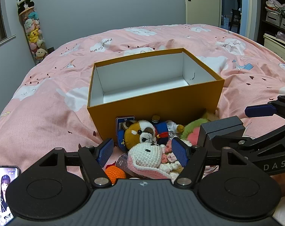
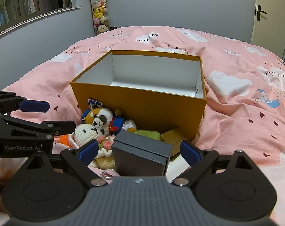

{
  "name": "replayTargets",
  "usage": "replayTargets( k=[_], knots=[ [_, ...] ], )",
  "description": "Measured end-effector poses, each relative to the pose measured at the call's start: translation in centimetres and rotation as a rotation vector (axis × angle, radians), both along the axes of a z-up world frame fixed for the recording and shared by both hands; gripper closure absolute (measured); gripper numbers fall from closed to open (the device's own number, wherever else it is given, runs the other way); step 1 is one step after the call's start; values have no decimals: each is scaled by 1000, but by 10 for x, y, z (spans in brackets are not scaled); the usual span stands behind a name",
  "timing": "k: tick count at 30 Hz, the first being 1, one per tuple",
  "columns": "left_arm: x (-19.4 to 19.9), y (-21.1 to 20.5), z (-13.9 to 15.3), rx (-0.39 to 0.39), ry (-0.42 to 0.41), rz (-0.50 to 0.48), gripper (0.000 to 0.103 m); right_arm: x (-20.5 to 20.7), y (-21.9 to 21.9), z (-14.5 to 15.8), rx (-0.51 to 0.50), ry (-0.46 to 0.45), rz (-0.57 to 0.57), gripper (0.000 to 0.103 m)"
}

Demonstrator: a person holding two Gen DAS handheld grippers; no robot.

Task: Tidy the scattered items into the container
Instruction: 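Move the left tool toward the pink pouch beside the box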

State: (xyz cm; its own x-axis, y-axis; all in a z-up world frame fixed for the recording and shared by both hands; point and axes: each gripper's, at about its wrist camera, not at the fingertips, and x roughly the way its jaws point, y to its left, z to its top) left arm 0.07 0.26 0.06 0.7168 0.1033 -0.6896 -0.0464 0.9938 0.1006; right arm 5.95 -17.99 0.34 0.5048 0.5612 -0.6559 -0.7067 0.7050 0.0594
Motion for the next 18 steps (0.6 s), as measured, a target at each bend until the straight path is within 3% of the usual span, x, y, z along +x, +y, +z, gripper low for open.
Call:
replayTargets(
  k=[18],
  knots=[
    [-1, 3, 3, -22, 5, -7, 23, -1, 2, -2, -7, 8, 21, 9]
  ],
)
